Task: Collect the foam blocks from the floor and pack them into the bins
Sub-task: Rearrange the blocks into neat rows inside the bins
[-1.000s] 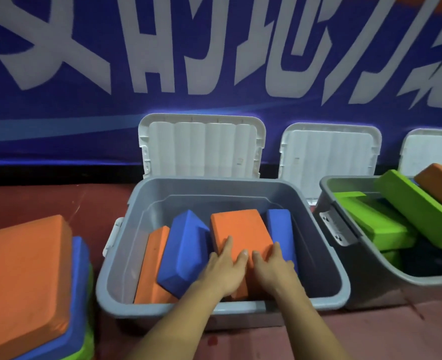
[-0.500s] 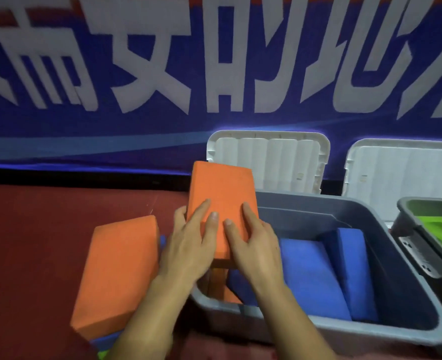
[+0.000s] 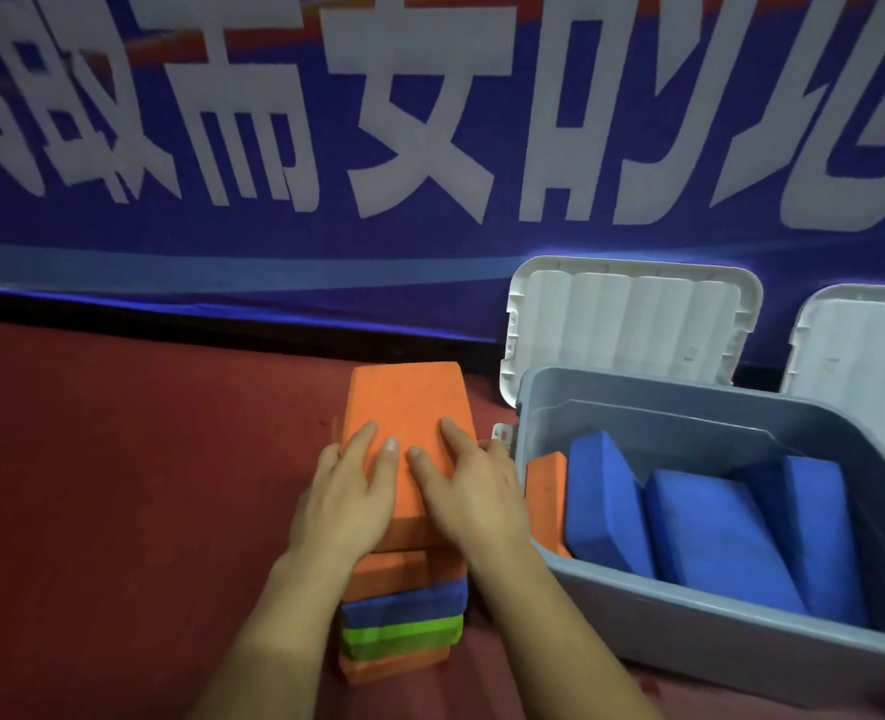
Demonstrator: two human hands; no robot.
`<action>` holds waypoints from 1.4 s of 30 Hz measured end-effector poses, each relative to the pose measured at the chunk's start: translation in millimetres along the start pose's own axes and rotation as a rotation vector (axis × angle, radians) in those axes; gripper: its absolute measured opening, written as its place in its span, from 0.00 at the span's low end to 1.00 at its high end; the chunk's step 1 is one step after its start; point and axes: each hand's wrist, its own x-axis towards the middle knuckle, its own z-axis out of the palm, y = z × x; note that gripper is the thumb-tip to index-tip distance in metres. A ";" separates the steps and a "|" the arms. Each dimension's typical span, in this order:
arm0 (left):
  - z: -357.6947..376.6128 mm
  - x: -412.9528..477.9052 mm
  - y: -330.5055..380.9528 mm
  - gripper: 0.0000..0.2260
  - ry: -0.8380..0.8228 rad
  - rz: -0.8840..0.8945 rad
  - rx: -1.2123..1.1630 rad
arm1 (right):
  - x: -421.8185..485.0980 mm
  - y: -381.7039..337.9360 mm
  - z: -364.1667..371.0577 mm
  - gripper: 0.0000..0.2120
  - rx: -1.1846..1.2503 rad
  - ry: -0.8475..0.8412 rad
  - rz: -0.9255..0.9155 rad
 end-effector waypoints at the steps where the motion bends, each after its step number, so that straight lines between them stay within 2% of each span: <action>1: -1.7 0.9 3.0 0.27 -0.004 -0.005 0.085 | 1.1 0.7 -0.9 0.31 0.001 -0.008 -0.004; 4: -4.7 0.7 18.2 0.29 0.098 0.028 0.232 | 0.8 9.8 -16.7 0.29 -0.011 -0.015 -0.019; 6: -1.2 -3.1 40.2 0.31 0.187 0.157 0.228 | -1.9 20.7 -39.7 0.28 -0.047 0.017 -0.008; 8: 12.1 -12.0 70.1 0.34 0.202 0.297 0.152 | -6.1 39.9 -67.6 0.26 -0.083 0.047 0.032; 11: 48.8 -29.3 113.7 0.33 0.068 0.427 0.037 | -16.3 85.6 -107.0 0.26 -0.153 0.020 0.126; 15: 102.6 -59.7 157.0 0.34 -0.133 0.502 0.050 | -41.0 151.6 -166.9 0.26 -0.182 0.041 0.253; 21: 124.2 -98.1 250.5 0.40 -0.329 0.481 0.203 | -57.4 218.8 -264.6 0.30 -0.194 -0.001 0.361; 28: 142.3 -91.3 330.5 0.28 -0.453 0.374 0.299 | -32.2 255.3 -309.9 0.32 -0.147 -0.055 0.410; 32: 180.1 -66.4 343.3 0.27 -0.508 0.354 0.239 | -2.0 284.5 -310.4 0.31 -0.129 -0.044 0.420; 38: 273.0 -15.6 377.0 0.28 -0.655 0.194 0.032 | 44.4 335.8 -307.5 0.28 -0.108 -0.039 0.505; 42: 328.8 12.2 381.0 0.29 -0.713 0.057 -0.081 | 81.7 365.5 -300.7 0.26 -0.095 -0.051 0.472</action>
